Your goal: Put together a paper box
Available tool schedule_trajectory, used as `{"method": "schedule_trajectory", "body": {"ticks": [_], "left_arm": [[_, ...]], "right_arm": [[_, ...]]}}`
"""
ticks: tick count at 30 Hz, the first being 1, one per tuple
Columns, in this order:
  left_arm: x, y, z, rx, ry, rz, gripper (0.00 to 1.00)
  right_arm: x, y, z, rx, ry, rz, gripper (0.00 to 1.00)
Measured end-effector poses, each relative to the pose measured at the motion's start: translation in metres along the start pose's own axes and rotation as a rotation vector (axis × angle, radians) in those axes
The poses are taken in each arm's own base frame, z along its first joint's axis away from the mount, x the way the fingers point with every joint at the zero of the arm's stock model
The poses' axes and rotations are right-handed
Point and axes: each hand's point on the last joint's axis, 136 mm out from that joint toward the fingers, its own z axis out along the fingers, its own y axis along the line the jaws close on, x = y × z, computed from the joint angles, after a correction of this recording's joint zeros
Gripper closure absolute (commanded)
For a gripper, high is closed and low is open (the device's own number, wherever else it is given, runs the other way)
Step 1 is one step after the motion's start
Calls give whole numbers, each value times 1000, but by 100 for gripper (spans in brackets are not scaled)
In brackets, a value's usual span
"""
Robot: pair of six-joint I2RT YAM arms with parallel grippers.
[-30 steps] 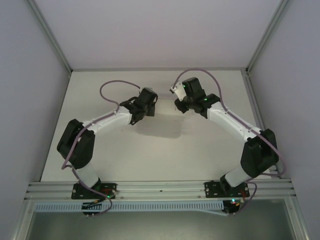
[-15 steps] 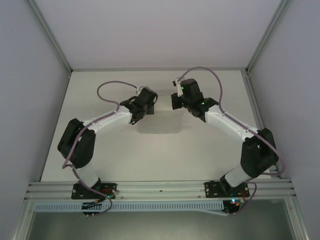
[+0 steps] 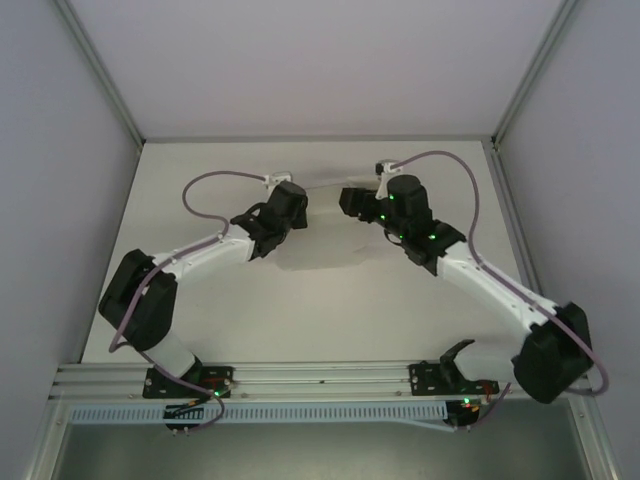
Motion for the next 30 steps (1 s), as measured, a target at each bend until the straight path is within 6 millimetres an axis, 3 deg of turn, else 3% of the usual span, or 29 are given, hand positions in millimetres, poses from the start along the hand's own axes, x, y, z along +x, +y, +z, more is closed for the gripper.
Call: {"method": "schedule_trajectory", "body": {"ticks": [4,9,12,18,26,30], "left_arm": [[-3,2,-9,43,-58,5,100],[-12,-2,-19,98,-119,4,100],[-20,-7,-27,139,-154,-3,100],[-27,-16,-35,203,-187,7,100],[-30,-20,-36,230,-206,17,100],[-31,-21,-37,231,-210,23,100]], "right_arm": [[7,-43,-30,132,0,-20,0],[59,-98,-36,278,116,5,0],[82,-114,-37,320,174,13,0],[88,-113,-24,296,208,8,0],[62,-103,-16,277,182,-56,0],[59,-100,-15,262,187,-103,0]]}}
